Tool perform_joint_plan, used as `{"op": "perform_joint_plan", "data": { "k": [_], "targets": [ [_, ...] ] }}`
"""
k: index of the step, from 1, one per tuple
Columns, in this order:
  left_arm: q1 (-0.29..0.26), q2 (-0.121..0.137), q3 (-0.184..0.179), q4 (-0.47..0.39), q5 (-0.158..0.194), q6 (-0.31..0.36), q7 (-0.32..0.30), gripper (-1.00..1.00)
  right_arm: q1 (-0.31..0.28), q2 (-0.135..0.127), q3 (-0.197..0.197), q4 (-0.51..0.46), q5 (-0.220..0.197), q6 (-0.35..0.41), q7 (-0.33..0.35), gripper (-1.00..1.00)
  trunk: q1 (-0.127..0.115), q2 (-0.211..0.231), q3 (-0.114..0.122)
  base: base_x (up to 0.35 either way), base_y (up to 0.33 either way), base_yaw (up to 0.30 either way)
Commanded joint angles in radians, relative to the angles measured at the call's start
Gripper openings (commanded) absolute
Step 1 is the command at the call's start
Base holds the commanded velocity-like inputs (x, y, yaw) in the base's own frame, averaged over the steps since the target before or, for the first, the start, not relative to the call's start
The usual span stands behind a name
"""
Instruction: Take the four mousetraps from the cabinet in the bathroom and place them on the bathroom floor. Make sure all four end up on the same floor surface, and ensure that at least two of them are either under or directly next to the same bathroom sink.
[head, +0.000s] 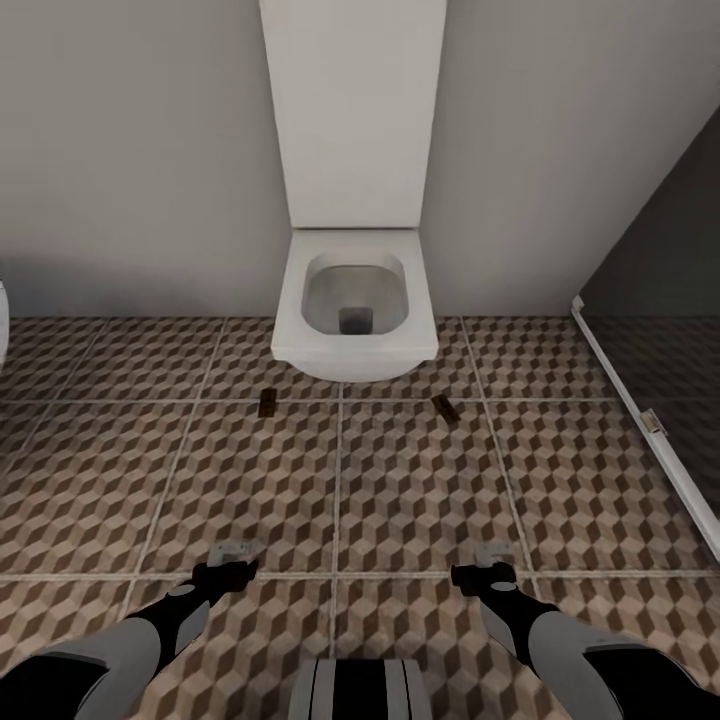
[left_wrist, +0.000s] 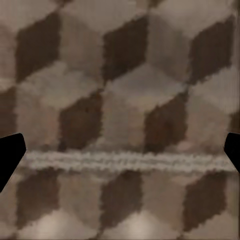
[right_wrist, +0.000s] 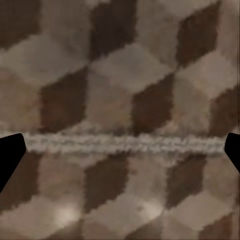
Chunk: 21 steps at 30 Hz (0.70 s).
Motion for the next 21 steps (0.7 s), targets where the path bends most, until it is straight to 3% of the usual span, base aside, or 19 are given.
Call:
{"op": "perform_joint_plan", "data": {
  "k": [1, 21],
  "targets": [
    [-0.001, 0.0, -0.008, 0.001, 0.011, -0.003, -0.004, 1.0, -0.001, 0.0, 0.005, 0.003, 0.006, -0.003, -0.006, 1.0, -0.001, 0.0, 0.003, 0.0, 0.0, 0.0],
    [-0.001, 0.0, -0.007, 0.002, 0.011, -0.003, -0.004, 1.0, -0.001, 0.0, 0.005, 0.003, 0.006, -0.003, -0.006, 1.0, -0.01, 0.005, 0.081, 0.0, 0.0, 0.0]
  ]
}}
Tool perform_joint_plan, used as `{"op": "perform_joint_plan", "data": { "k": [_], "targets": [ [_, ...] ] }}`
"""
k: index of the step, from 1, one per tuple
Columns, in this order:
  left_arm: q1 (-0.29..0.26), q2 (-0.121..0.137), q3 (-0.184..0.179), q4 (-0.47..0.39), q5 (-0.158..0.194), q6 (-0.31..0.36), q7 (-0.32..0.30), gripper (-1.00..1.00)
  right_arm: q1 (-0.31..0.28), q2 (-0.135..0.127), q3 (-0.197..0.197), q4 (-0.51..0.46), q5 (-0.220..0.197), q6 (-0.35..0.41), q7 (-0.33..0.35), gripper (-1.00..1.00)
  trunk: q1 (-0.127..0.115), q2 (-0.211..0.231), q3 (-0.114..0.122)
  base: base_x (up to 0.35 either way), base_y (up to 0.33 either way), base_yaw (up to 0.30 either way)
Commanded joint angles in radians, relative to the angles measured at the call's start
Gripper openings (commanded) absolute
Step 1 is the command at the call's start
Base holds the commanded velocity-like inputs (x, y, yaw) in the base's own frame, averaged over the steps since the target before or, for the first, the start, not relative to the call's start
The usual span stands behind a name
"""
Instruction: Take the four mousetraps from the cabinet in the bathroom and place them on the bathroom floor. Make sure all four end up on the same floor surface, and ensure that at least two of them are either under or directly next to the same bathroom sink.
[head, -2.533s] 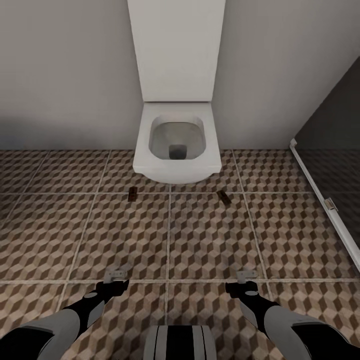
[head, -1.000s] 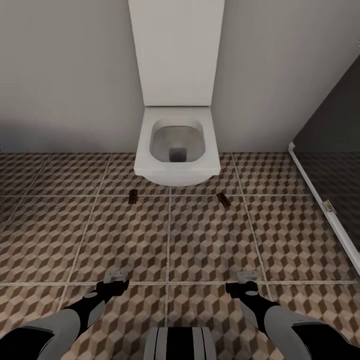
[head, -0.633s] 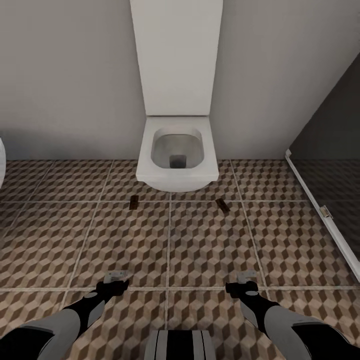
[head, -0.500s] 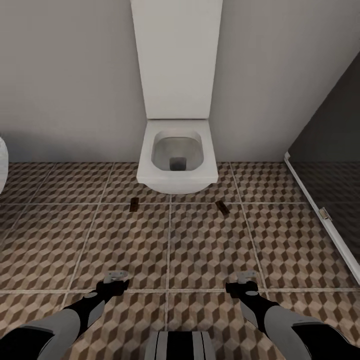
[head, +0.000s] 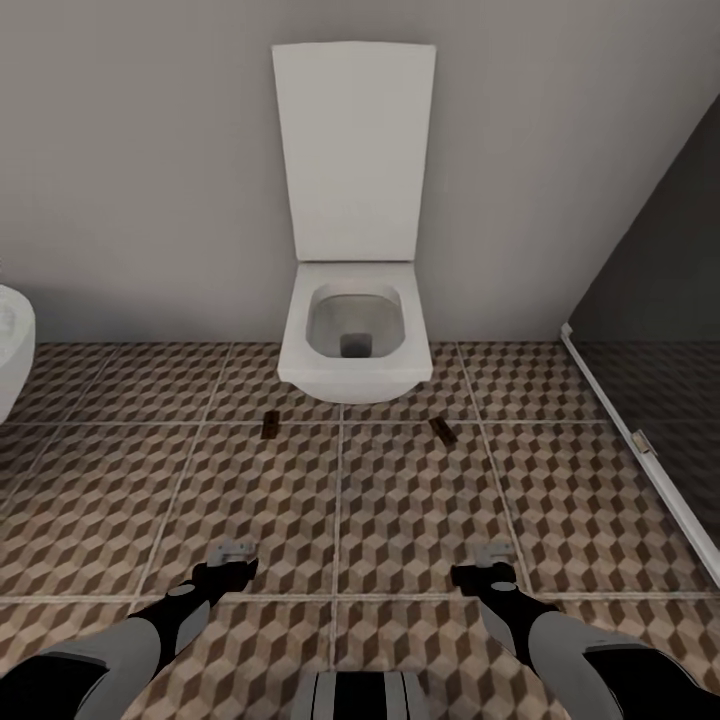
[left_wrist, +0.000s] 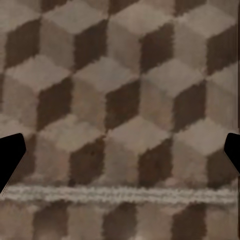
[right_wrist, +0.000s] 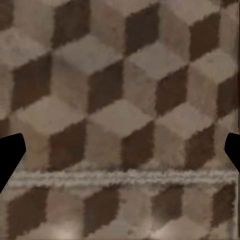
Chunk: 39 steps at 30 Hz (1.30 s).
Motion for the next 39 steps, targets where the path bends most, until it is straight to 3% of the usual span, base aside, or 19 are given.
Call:
{"op": "perform_joint_plan", "data": {
  "k": [1, 39],
  "targets": [
    [-0.001, 0.0, -0.008, 0.001, 0.011, -0.003, -0.004, 1.0, -0.001, 0.0, 0.005, 0.003, 0.006, -0.003, -0.006, 1.0, -0.001, 0.0, 0.003, 0.0, 0.0, 0.0],
    [-0.001, 0.002, -0.007, 0.001, 0.012, -0.003, -0.004, 1.0, -0.001, 0.002, 0.006, 0.003, 0.011, 0.001, -0.004, 1.0, -0.018, 0.009, 0.15, 0.0, 0.0, 0.0]
  ]
}}
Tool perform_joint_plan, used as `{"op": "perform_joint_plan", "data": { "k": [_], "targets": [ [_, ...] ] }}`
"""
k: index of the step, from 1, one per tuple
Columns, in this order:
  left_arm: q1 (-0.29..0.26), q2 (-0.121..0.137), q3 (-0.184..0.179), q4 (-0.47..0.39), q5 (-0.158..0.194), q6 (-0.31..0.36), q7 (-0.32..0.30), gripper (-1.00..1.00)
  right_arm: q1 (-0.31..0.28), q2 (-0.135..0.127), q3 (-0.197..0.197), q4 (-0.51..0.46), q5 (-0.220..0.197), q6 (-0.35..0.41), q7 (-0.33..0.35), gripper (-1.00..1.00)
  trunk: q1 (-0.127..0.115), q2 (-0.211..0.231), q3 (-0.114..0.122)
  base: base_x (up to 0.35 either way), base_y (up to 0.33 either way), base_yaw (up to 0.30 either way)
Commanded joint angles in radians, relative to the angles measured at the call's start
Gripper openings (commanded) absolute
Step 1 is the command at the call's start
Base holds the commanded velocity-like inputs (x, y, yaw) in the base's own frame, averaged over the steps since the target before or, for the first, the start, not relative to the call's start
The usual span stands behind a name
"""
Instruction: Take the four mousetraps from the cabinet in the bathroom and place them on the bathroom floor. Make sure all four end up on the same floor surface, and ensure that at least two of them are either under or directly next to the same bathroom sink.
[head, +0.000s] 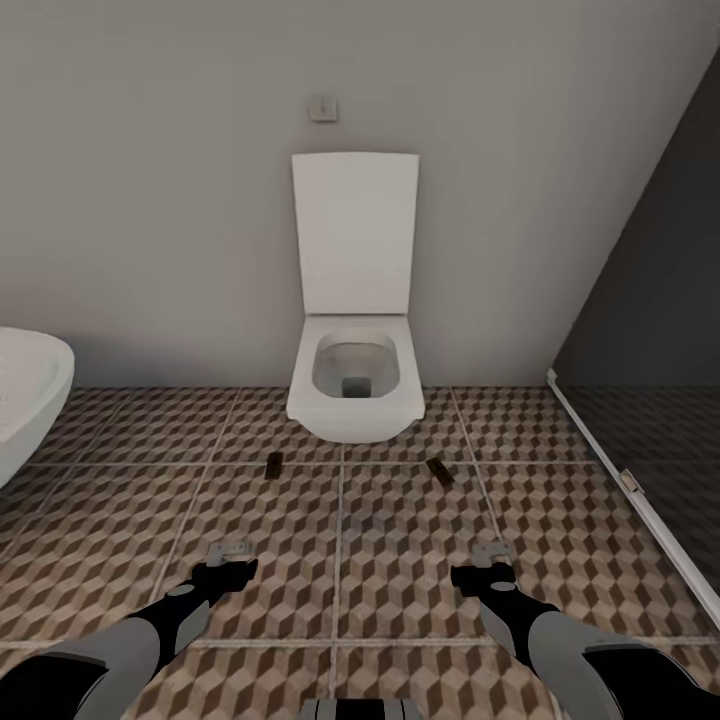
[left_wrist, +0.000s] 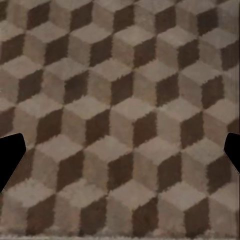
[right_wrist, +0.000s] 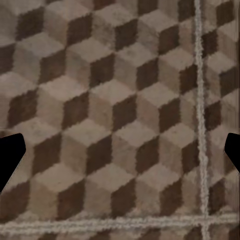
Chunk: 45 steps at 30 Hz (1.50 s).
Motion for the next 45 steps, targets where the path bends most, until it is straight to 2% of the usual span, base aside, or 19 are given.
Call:
{"op": "perform_joint_plan", "data": {
  "k": [1, 45],
  "targets": [
    [-0.001, 0.0, -0.008, 0.001, 0.011, -0.003, -0.004, 1.0, -0.001, 0.0, 0.005, 0.003, 0.007, -0.003, -0.006, 1.0, -0.001, 0.0, 0.003, 0.0, 0.0, 0.0],
    [-0.001, 0.014, -0.004, 0.001, 0.014, -0.001, -0.003, 1.0, -0.001, 0.001, 0.005, 0.003, 0.008, 0.006, -0.006, 1.0, -0.02, 0.01, 0.173, 0.0, 0.0, 0.0]
  ]
}}
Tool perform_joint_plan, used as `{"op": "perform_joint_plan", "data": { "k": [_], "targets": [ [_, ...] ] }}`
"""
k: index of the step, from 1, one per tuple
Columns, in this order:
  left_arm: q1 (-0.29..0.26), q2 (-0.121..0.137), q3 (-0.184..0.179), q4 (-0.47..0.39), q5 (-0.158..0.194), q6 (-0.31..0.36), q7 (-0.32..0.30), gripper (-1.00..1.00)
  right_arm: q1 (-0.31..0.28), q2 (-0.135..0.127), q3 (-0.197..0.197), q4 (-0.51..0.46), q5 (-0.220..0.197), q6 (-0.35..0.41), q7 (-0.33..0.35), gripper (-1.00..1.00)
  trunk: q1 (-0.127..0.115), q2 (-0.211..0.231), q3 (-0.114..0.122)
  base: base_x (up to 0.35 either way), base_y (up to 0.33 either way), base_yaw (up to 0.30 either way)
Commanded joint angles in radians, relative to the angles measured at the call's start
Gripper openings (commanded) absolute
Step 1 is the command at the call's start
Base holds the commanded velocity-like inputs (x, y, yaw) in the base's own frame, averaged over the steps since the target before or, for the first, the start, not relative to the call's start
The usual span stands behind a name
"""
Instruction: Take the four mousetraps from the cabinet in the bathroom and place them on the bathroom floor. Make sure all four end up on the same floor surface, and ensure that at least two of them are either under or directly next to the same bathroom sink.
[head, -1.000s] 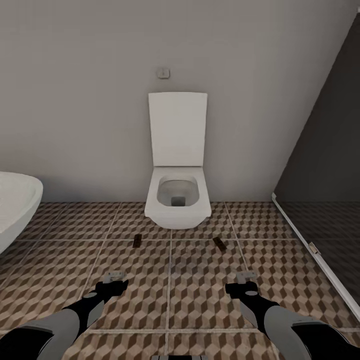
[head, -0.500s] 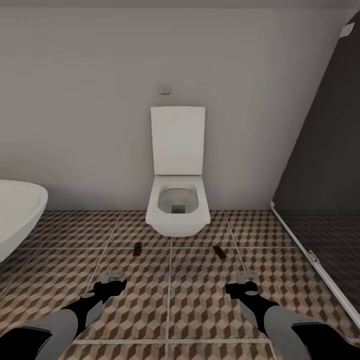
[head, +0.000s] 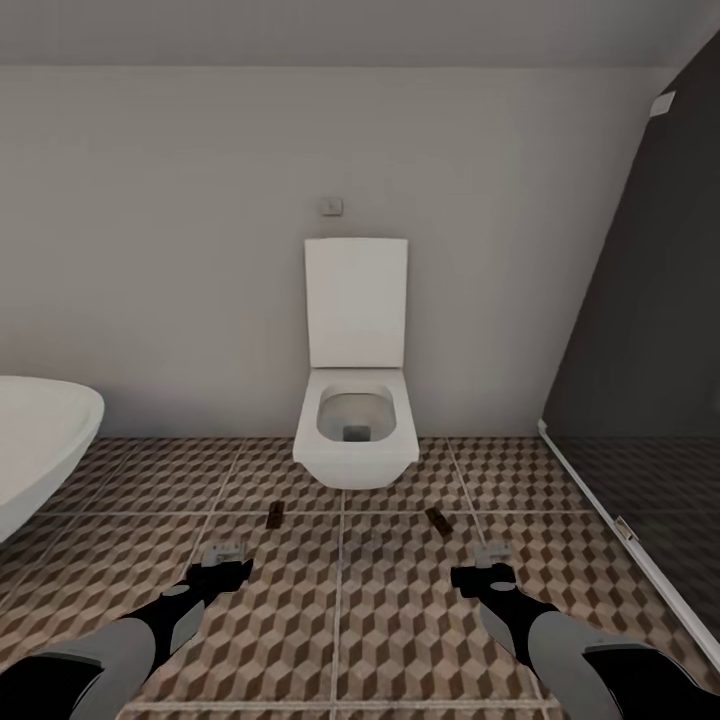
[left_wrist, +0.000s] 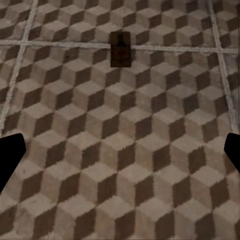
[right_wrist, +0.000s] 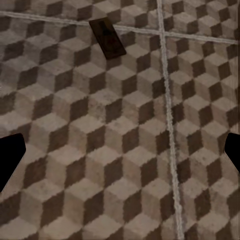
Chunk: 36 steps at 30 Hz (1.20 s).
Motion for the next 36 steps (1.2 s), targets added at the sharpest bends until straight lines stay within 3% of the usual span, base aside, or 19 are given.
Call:
{"op": "perform_joint_plan", "data": {
  "k": [1, 32, 36],
  "targets": [
    [-0.001, 0.0, -0.008, 0.001, 0.011, -0.003, -0.004, 1.0, -0.001, 0.0, 0.005, 0.003, 0.006, -0.003, -0.006, 1.0, -0.001, 0.0, 0.003, 0.0, 0.0, 0.0],
    [-0.001, 0.0, -0.008, 0.003, 0.011, -0.004, -0.004, 1.0, -0.001, 0.0, 0.005, 0.003, 0.006, -0.005, -0.006, 1.0, -0.015, 0.007, 0.123, 0.0, 0.0, 0.0],
    [-0.001, 0.0, -0.008, 0.003, 0.011, -0.004, -0.004, 1.0, -0.001, 0.0, 0.005, 0.003, 0.007, -0.005, -0.006, 1.0, -0.03, 0.035, 0.135, 0.0, 0.0, 0.0]
  ]
}}
